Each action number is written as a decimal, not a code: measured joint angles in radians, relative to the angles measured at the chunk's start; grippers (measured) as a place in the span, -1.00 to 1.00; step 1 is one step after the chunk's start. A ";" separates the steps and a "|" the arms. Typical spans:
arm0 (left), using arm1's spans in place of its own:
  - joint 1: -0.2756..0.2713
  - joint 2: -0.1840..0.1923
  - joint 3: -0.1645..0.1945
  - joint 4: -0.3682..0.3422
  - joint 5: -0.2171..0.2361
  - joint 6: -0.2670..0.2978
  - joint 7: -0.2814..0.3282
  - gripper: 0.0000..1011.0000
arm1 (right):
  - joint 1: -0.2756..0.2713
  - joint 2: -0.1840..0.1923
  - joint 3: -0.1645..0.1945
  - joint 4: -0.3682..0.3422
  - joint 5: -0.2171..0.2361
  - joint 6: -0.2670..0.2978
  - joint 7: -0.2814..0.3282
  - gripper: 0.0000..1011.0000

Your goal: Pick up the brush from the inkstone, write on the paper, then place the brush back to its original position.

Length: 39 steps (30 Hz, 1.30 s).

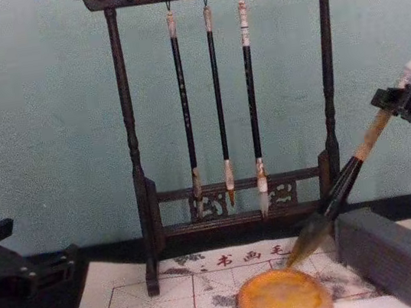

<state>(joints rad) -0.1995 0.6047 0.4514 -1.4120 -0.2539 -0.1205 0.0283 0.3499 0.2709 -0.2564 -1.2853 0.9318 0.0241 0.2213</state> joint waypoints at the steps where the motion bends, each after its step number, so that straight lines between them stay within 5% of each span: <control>1: 0.000 0.000 0.000 0.000 0.000 0.000 0.000 0.98 | -0.003 0.000 0.002 -0.005 0.002 0.003 0.001 -0.61; 11: 0.000 0.000 0.000 0.000 0.000 0.000 0.000 0.98 | -0.062 0.020 0.030 -0.099 0.075 0.065 -0.008 -0.61; 21: 0.000 0.000 0.000 0.000 0.000 0.000 0.000 0.98 | -0.158 0.085 0.052 -0.228 0.175 0.125 -0.003 -0.61; 39: 0.000 0.000 0.000 0.000 0.000 0.000 0.000 0.98 | -0.350 0.226 0.090 -0.379 0.199 0.063 0.017 -0.61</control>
<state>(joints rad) -0.1995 0.6047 0.4514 -1.4119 -0.2539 -0.1205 0.0283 0.0002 0.4967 -0.1668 -1.6640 1.1304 0.0871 0.2382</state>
